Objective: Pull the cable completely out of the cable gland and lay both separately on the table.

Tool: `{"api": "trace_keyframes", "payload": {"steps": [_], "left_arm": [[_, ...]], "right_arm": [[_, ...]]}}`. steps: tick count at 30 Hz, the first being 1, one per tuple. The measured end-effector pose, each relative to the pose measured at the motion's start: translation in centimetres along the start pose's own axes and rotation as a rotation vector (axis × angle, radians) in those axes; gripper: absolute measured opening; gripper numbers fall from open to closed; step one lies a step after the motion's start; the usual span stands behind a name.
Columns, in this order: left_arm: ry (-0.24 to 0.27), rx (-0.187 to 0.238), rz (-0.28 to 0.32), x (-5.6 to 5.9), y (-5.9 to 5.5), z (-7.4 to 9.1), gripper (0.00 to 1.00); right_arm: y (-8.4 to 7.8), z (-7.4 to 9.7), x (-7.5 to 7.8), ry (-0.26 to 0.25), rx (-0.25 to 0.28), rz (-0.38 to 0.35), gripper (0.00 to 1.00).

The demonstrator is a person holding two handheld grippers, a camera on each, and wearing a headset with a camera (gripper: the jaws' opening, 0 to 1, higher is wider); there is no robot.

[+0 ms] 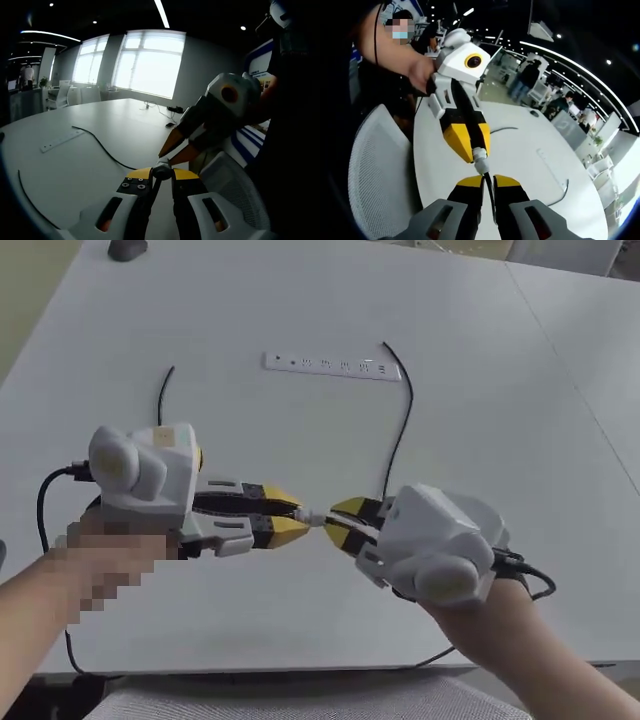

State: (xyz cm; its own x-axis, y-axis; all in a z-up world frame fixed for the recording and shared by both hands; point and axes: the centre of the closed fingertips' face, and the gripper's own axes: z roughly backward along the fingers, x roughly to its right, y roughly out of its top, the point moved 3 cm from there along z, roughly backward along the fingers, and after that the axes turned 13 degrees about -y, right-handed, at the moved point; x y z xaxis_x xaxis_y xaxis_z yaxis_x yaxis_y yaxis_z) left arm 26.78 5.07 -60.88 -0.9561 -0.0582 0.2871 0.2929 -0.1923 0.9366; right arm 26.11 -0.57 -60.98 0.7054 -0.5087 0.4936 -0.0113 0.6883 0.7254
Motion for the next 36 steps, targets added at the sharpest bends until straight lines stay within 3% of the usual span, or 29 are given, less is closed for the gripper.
{"api": "trace_keyframes", "payload": {"steps": [5,15,24,31,34,36], "left_arm": [[-0.007,0.003,-0.005,0.2,0.1,-0.2,0.15],[0.0,-0.009,0.009,0.1,-0.1,-0.5,0.15],[0.008,-0.025,0.001,0.0,-0.3,-0.7,0.14],[0.019,-0.015,0.012,-0.3,-0.2,-0.5,0.14],[0.022,-0.015,0.015,-0.4,-0.2,-0.5,0.14],[0.027,-0.008,0.026,-0.6,-0.3,-0.4,0.14]], "right_arm": [[-0.1,-0.1,-0.1,-0.006,-0.003,0.037,0.01],[-0.7,-0.2,-0.1,-0.017,-0.015,-0.004,0.0],[-1.4,-0.4,0.0,-0.013,-0.028,-0.077,0.0],[-2.2,-0.6,0.6,-0.024,-0.04,-0.168,0.0],[-2.6,-0.7,0.7,-0.03,-0.05,-0.168,0.0],[-3.1,-0.8,0.9,-0.039,-0.061,-0.214,0.0]]}}
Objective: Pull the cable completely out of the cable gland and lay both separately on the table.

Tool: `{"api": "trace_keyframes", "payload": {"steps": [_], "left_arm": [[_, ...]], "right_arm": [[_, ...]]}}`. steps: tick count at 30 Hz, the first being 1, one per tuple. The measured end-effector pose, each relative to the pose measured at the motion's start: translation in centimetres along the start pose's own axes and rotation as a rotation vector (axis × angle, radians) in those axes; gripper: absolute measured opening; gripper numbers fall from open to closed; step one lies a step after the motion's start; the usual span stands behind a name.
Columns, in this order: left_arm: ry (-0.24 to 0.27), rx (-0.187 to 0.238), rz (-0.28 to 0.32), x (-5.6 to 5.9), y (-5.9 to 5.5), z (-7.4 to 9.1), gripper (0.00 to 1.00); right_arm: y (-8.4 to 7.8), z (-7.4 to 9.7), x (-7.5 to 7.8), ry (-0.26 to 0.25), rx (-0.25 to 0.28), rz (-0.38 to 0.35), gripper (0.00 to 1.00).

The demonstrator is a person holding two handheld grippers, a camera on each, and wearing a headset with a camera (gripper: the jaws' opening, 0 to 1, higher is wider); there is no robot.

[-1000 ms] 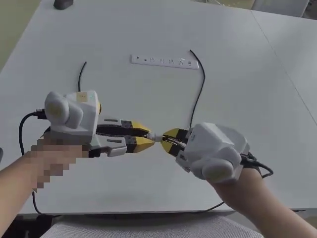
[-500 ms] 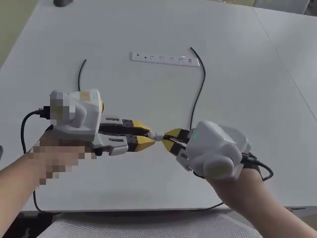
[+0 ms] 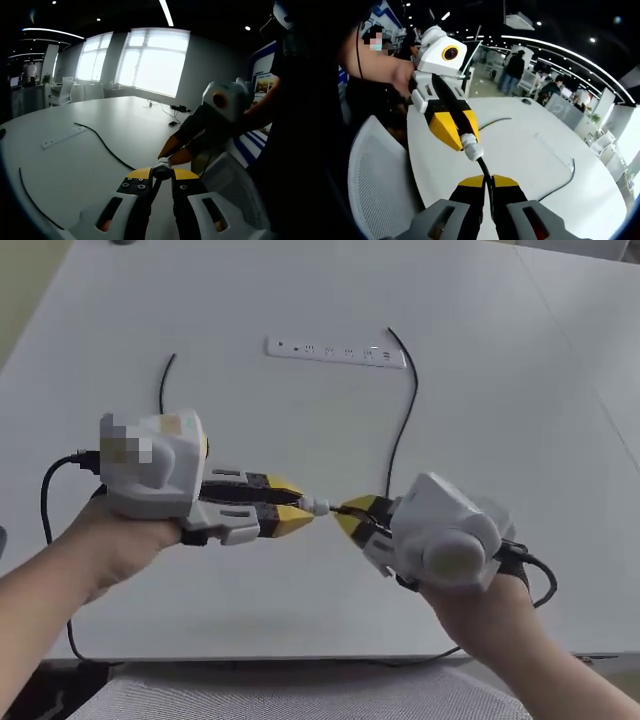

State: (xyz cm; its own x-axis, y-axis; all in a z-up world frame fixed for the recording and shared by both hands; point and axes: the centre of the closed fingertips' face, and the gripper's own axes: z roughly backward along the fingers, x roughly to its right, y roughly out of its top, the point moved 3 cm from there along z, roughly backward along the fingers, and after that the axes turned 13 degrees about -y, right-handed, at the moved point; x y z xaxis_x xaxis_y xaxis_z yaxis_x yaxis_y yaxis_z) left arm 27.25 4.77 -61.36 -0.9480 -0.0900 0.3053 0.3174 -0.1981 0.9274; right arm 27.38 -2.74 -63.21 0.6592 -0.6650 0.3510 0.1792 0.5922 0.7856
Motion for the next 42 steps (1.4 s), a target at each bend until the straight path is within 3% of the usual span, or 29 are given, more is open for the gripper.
{"api": "trace_keyframes", "payload": {"steps": [9,22,31,36,39,42], "left_arm": [[0.003,0.012,0.002,0.1,0.2,0.0,0.14],[0.01,0.013,0.005,1.0,0.0,-0.9,0.14],[0.042,-0.008,-0.002,1.3,-0.7,-0.5,0.14],[0.076,-0.021,-0.011,1.1,-0.9,0.2,0.15],[0.072,-0.017,-0.011,1.2,-0.7,0.3,0.15],[0.077,-0.016,-0.014,1.1,-0.5,0.4,0.15]], "right_arm": [[-2.2,-0.5,1.2,-0.036,-0.048,-0.091,0.0],[-5.6,-1.0,2.2,-0.09,-0.143,-0.331,0.0],[-6.0,-0.9,0.7,-0.1,-0.191,-0.36,0.0],[-5.8,-0.3,0.4,-0.103,-0.166,-0.336,0.01],[-5.1,0.0,0.8,-0.128,-0.129,-0.343,0.01],[-5.0,0.0,0.9,-0.142,-0.132,-0.34,0.02]]}}
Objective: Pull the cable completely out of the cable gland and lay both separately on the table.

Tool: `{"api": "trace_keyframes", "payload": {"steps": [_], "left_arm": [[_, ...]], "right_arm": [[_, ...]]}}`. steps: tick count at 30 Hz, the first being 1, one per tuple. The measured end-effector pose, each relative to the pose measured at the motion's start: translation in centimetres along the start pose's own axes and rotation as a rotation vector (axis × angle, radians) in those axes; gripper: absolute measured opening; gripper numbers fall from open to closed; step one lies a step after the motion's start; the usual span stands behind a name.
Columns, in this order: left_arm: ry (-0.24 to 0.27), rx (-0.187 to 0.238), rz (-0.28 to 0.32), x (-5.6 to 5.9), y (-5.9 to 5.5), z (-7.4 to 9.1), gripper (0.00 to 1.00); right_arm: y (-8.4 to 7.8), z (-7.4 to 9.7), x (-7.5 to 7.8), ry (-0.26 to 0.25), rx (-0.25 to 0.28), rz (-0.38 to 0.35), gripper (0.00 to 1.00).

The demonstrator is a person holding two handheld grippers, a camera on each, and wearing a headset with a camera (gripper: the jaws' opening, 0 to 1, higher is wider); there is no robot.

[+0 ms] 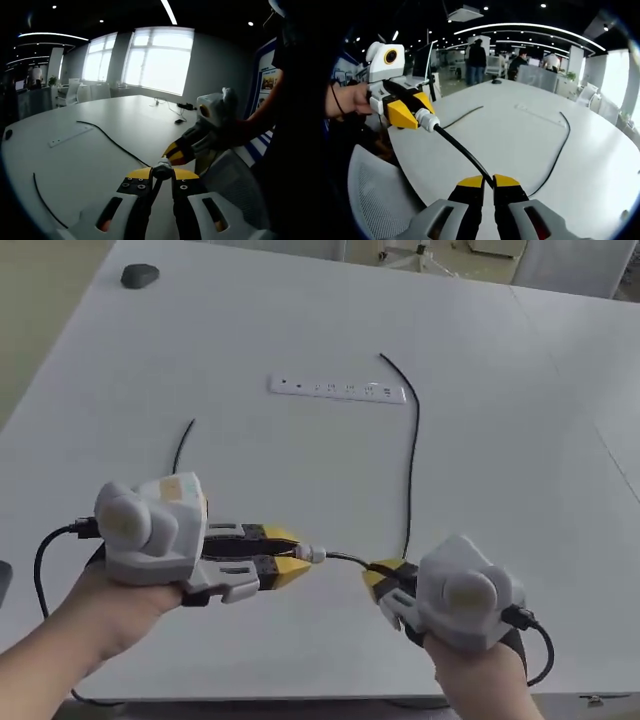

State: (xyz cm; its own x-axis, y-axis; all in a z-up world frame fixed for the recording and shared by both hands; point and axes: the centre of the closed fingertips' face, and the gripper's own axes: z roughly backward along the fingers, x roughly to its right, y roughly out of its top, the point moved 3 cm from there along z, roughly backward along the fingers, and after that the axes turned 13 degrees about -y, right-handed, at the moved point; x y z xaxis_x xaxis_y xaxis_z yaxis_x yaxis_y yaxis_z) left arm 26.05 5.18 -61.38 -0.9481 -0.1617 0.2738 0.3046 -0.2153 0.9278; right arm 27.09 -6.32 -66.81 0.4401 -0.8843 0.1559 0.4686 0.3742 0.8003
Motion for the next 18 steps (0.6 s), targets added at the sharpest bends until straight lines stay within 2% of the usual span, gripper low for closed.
{"api": "trace_keyframes", "payload": {"steps": [2,4,5,7,8,10,13,18], "left_arm": [[0.003,0.005,0.0,-0.2,0.2,0.0,0.15],[0.001,0.007,0.0,-0.2,0.4,0.0,0.15],[0.001,0.007,-0.001,-0.2,0.5,0.0,0.15],[0.001,0.005,-0.004,-0.3,0.5,0.0,0.15],[0.0,0.004,-0.002,-0.3,0.5,-0.1,0.15],[-0.007,0.004,-0.003,-0.2,0.5,-0.2,0.15],[-0.01,-0.003,-0.007,0.0,0.5,-0.4,0.15],[-0.01,-0.014,-0.007,0.0,0.4,-0.6,0.15]], "right_arm": [[0.2,0.0,0.0,-0.01,0.004,0.011,0.02],[0.4,0.3,0.0,-0.006,0.004,0.076,0.03],[0.6,0.5,-0.1,-0.003,0.017,0.09,0.04],[1.3,1.0,-0.1,-0.007,0.042,0.162,0.07],[1.7,1.2,-0.4,0.004,0.055,0.203,0.08],[2.2,1.6,-0.9,0.009,0.066,0.275,0.06],[3.3,1.8,-2.3,0.027,0.113,0.339,0.09],[4.5,2.1,-3.4,0.036,0.144,0.415,0.06]]}}
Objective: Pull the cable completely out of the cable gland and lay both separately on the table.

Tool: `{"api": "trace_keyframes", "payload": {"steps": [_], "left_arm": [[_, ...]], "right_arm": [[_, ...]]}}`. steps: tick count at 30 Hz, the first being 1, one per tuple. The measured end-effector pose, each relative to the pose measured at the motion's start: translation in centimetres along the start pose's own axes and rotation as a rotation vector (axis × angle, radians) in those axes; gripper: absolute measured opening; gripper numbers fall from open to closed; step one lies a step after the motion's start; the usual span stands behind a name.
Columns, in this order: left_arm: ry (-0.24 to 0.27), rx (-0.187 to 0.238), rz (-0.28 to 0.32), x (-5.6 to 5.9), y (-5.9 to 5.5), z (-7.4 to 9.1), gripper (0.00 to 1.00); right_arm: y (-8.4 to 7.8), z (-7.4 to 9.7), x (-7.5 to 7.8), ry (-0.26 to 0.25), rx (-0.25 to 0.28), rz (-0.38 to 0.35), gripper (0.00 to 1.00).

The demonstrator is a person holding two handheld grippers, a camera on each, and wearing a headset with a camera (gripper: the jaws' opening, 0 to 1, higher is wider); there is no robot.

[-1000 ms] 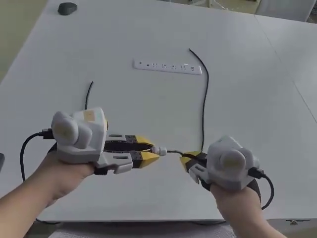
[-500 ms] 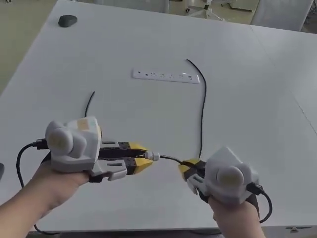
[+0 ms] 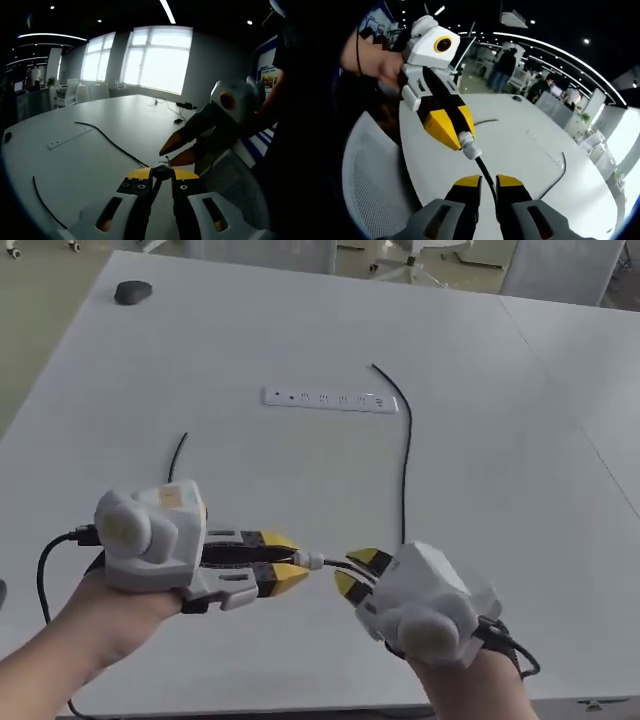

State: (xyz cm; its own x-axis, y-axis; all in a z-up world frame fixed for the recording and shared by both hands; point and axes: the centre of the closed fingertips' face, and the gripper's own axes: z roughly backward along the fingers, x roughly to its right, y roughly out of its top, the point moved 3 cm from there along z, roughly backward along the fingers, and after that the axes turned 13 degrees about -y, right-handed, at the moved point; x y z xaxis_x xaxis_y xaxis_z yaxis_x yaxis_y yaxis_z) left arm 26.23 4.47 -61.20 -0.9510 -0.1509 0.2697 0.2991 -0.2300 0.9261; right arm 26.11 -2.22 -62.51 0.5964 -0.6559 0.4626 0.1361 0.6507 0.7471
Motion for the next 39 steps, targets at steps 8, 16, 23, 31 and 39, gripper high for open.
{"api": "trace_keyframes", "payload": {"steps": [8,16,23,31,39], "left_arm": [[0.015,-0.011,0.006,-0.3,-0.2,-0.3,0.15],[0.011,-0.005,0.009,-0.3,0.1,-0.7,0.15],[0.004,0.005,0.005,-0.1,0.3,-0.8,0.15],[0.006,0.008,0.004,-0.2,0.4,-1.1,0.14],[0.013,-0.004,-0.005,-0.2,0.3,-1.4,0.14]], "right_arm": [[0.8,0.1,-0.2,0.012,0.044,0.107,0.05],[0.8,0.0,-0.2,0.008,0.054,0.136,0.02],[0.6,0.1,0.1,0.013,0.061,0.125,0.01],[0.3,0.1,0.5,0.03,0.064,0.109,0.0],[0.0,-0.1,0.5,0.036,0.058,0.076,0.0]]}}
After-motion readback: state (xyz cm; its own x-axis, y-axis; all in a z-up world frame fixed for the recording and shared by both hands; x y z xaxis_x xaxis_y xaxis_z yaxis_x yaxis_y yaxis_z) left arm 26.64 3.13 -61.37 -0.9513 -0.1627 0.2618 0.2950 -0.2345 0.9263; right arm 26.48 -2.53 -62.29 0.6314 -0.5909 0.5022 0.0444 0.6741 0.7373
